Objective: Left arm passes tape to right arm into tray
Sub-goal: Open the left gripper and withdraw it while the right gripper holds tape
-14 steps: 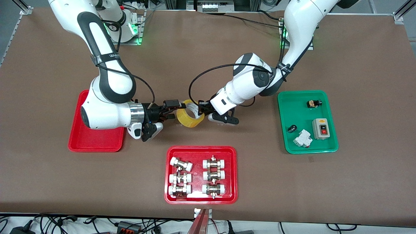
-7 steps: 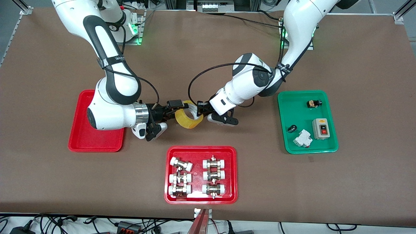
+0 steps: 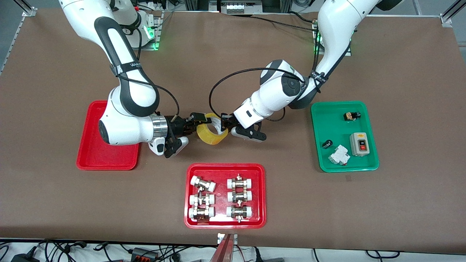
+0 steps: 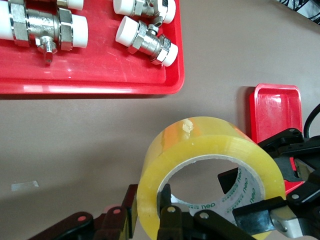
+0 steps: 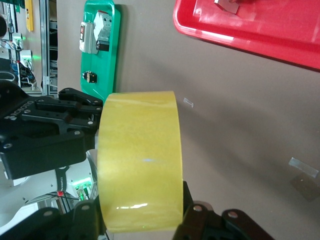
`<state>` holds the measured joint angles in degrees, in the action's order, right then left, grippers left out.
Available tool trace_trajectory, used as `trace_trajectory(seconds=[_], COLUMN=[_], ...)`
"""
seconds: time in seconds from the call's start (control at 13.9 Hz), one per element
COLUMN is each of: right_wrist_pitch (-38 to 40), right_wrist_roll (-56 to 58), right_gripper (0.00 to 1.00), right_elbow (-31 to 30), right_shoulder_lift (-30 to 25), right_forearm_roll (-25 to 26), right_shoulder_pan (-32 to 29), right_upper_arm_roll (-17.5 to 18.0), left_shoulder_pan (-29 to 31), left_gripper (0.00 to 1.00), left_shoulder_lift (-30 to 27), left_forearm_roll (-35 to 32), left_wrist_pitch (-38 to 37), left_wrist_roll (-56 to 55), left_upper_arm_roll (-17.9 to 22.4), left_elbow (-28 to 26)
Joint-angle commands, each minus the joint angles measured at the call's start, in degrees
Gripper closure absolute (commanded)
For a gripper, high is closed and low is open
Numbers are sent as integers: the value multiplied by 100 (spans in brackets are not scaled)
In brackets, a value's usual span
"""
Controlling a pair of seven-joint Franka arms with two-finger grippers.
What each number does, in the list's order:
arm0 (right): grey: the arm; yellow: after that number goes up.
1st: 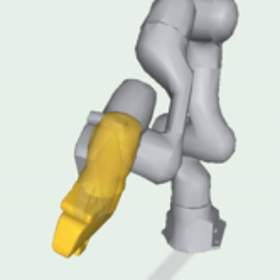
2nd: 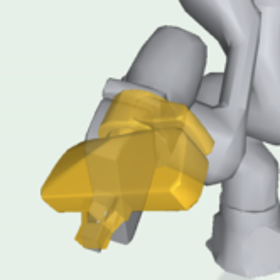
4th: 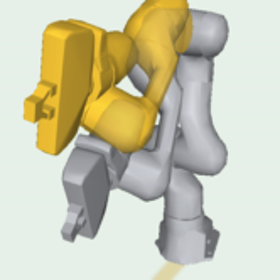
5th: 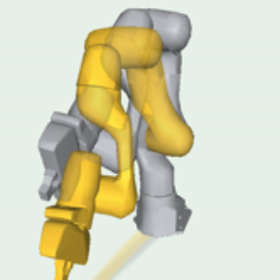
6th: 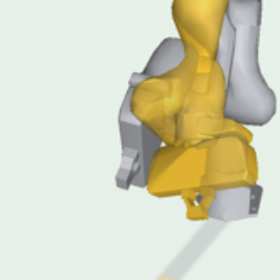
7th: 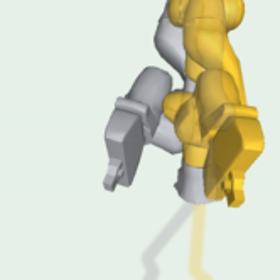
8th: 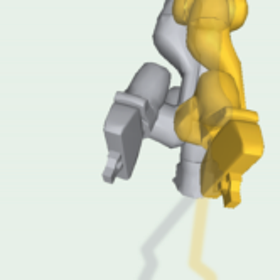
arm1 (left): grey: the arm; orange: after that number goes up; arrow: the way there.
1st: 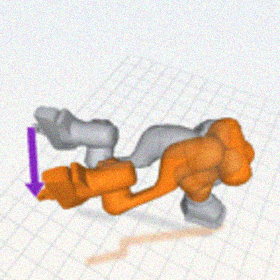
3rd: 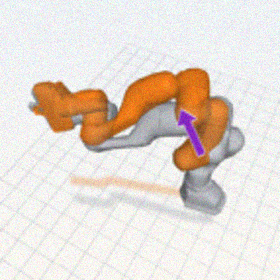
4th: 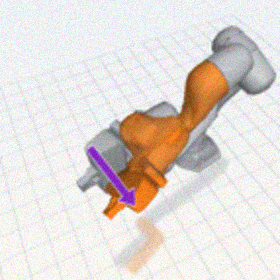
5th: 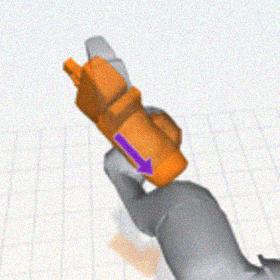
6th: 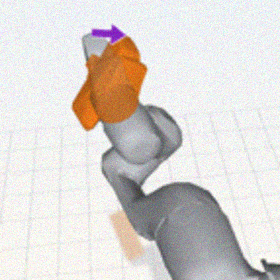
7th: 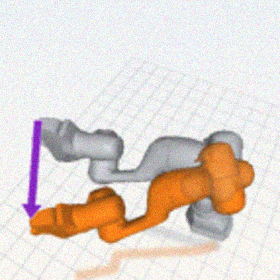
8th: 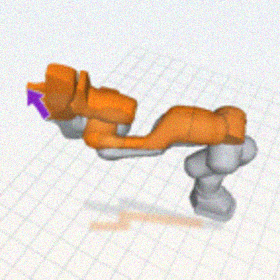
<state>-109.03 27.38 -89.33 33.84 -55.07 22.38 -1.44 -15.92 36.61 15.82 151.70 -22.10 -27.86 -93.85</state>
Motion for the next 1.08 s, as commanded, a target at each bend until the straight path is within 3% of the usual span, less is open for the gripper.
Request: trace_trajectory(seconds=[0.0, 0.22, 0.29, 0.36, 0.43, 0.72, 1.0], right_wrist_pitch=[48, 48, 48, 48, 48, 48, 22], right_wrist_roll=[162, 162, 162, 162, 188, 285, 294], right_gripper=[71, 71, 71, 71, 71, 71, 71], right_elbow=[65, 65, 65, 65, 65, 65, 65], right_shoulder_lift=[26, 26, 26, 26, 26, 26, 26], right_forearm_roll=[-21, -22, -22, -22, -22, -22, -4], right_shoulder_pan=[-15, -6, -15, -15, -15, -24, -50], right_upper_arm_roll=[-41, -41, -41, -41, -41, -41, -58], left_shoulder_pan=[-25, -25, -25, -17, -17, 193, 1036], left_gripper=[100, 96, 81, 24, 0, 0, 0], left_shoulder_lift=[48, 48, 48, 57, 48, -57, -864], left_forearm_roll=[-167, -176, -176, -193, -185, -193, -193], left_wrist_pitch=[17, 17, 17, 17, 8, -175, -2271], left_wrist_roll=[4, 4, 4, 22, 13, 22, 801], left_upper_arm_roll=[35, 35, 35, 35, 44, 35, -62], left_elbow=[131, 131, 131, 131, 131, 113, 166])
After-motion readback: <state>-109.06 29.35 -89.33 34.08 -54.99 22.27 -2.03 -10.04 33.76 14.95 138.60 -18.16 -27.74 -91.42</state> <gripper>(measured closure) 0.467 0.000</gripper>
